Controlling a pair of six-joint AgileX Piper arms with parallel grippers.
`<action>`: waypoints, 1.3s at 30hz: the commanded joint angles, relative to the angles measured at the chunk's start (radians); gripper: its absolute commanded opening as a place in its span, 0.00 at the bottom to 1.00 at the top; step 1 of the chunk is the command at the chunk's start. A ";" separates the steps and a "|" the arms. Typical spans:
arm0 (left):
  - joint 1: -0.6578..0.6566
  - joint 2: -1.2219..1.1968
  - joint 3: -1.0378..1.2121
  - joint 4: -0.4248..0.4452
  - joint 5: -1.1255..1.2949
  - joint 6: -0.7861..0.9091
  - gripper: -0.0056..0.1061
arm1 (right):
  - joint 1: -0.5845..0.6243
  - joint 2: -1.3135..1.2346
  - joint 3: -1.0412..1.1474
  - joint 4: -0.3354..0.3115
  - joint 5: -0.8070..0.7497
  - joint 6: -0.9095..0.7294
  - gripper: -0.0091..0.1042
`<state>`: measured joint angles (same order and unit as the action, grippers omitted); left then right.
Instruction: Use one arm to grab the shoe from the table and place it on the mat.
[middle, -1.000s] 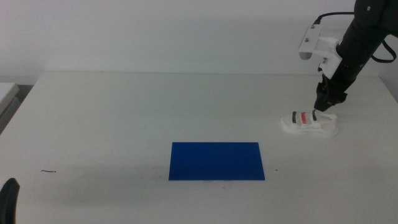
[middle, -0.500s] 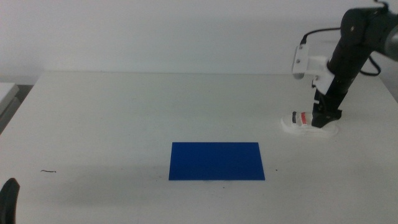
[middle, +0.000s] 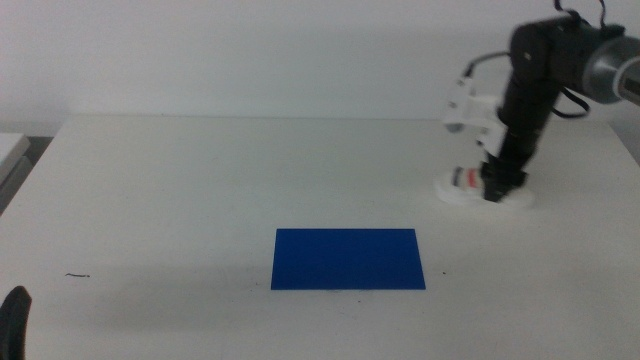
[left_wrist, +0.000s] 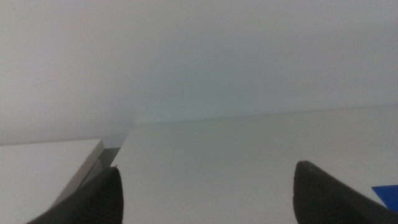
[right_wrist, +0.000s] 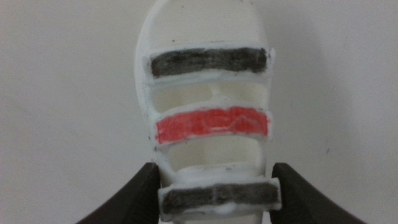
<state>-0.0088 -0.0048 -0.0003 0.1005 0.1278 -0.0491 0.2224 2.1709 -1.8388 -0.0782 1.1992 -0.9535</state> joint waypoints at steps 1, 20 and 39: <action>0.000 0.005 0.000 -0.004 -0.012 -0.001 0.89 | 0.090 -0.069 -0.006 0.003 0.022 0.050 0.08; 0.000 0.005 0.000 -0.004 -0.012 -0.001 0.89 | 0.440 0.001 -0.006 0.061 -0.018 0.059 0.08; 0.000 0.005 0.000 -0.004 -0.012 -0.001 0.89 | 0.431 0.002 0.027 0.069 -0.085 0.119 0.73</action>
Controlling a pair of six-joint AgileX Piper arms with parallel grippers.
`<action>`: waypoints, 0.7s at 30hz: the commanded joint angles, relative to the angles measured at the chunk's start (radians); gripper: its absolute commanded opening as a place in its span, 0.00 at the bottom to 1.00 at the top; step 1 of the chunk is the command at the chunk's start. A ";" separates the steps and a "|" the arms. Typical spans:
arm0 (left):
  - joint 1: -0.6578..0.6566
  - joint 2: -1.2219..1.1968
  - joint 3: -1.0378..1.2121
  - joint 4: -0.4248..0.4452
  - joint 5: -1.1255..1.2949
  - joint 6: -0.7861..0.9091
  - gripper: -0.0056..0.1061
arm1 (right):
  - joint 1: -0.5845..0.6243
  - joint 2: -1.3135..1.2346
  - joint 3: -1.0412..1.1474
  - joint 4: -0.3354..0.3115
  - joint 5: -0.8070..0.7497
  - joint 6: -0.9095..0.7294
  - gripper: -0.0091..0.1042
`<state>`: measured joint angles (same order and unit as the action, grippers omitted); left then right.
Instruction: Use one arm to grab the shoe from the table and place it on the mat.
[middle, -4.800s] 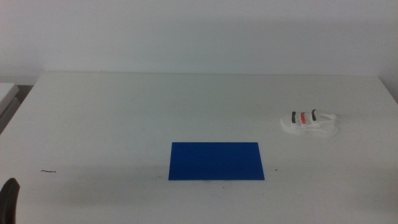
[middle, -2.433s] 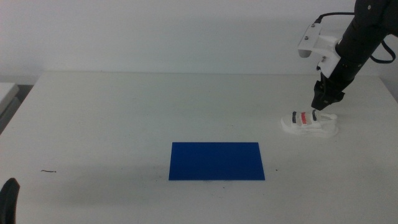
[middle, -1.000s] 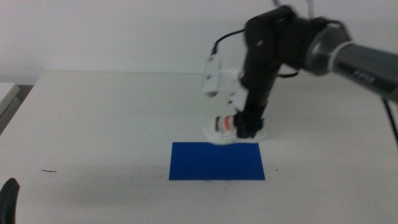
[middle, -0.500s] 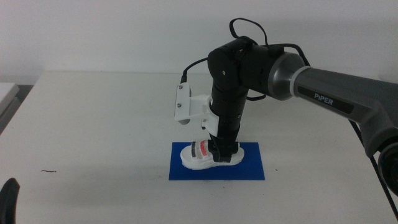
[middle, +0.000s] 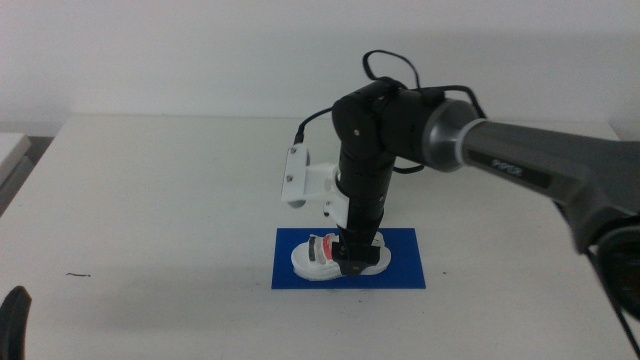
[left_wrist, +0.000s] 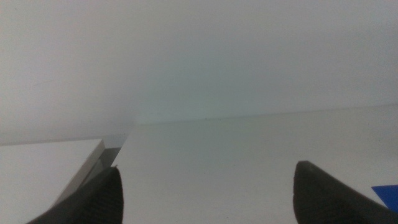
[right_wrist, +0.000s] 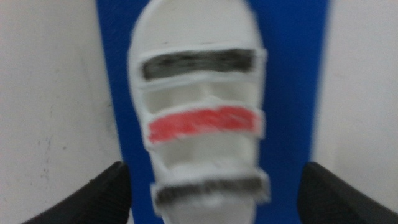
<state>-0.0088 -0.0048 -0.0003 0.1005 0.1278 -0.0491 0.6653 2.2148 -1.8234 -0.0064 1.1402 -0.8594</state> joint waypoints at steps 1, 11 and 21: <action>0.000 0.005 0.000 -0.004 -0.012 -0.001 0.89 | -0.022 -0.091 0.055 -0.012 -0.077 0.072 0.76; 0.000 0.005 0.000 -0.004 -0.012 -0.001 0.89 | -0.297 -1.028 0.928 -0.151 -0.678 0.734 0.73; 0.000 0.005 0.000 -0.004 -0.012 -0.001 0.89 | -0.673 -1.841 1.428 -0.061 -0.742 0.774 0.73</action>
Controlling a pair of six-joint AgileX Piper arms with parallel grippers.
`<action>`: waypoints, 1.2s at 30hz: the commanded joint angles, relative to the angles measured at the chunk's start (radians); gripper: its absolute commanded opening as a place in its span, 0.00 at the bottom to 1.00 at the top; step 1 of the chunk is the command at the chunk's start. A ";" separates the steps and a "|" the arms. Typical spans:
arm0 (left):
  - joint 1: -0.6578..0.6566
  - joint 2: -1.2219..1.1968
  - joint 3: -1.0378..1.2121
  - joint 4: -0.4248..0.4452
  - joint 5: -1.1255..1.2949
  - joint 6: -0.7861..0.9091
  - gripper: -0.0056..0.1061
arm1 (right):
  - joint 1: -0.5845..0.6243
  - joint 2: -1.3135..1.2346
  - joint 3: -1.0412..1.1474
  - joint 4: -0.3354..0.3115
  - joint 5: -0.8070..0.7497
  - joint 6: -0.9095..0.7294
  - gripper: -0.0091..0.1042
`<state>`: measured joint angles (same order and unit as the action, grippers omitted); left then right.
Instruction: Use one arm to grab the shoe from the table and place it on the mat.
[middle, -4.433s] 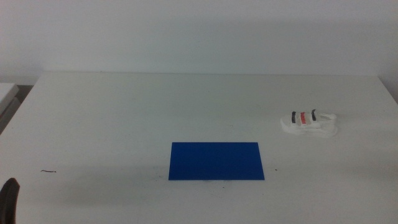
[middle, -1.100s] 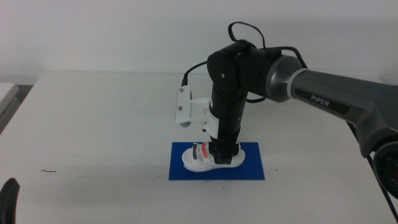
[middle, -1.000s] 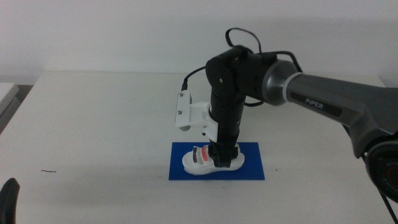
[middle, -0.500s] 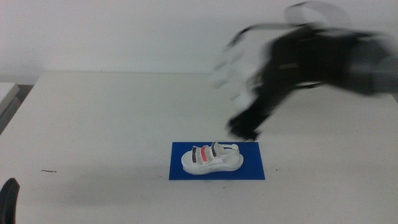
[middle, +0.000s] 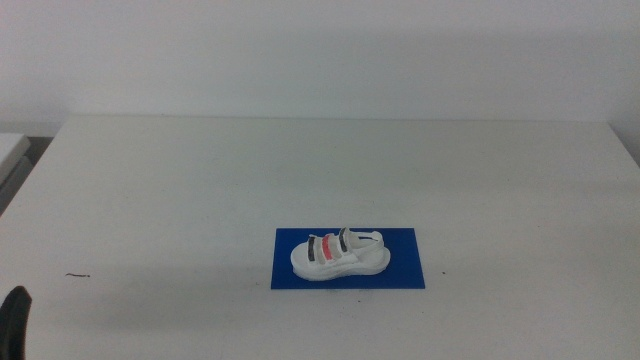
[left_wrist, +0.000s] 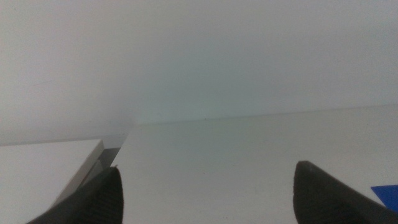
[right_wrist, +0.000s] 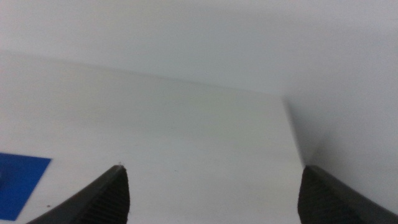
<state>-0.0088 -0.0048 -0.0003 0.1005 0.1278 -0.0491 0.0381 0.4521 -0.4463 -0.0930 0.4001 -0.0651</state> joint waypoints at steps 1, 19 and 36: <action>0.000 0.005 0.000 -0.004 -0.012 -0.001 0.89 | -0.066 -0.119 0.073 0.044 0.003 -0.046 0.73; 0.000 0.005 0.000 -0.004 -0.012 -0.001 0.89 | -0.077 -0.416 0.330 0.219 -0.138 0.039 0.73; 0.000 0.005 0.000 -0.004 -0.012 -0.001 0.89 | -0.077 -0.416 0.446 0.138 -0.118 0.039 0.73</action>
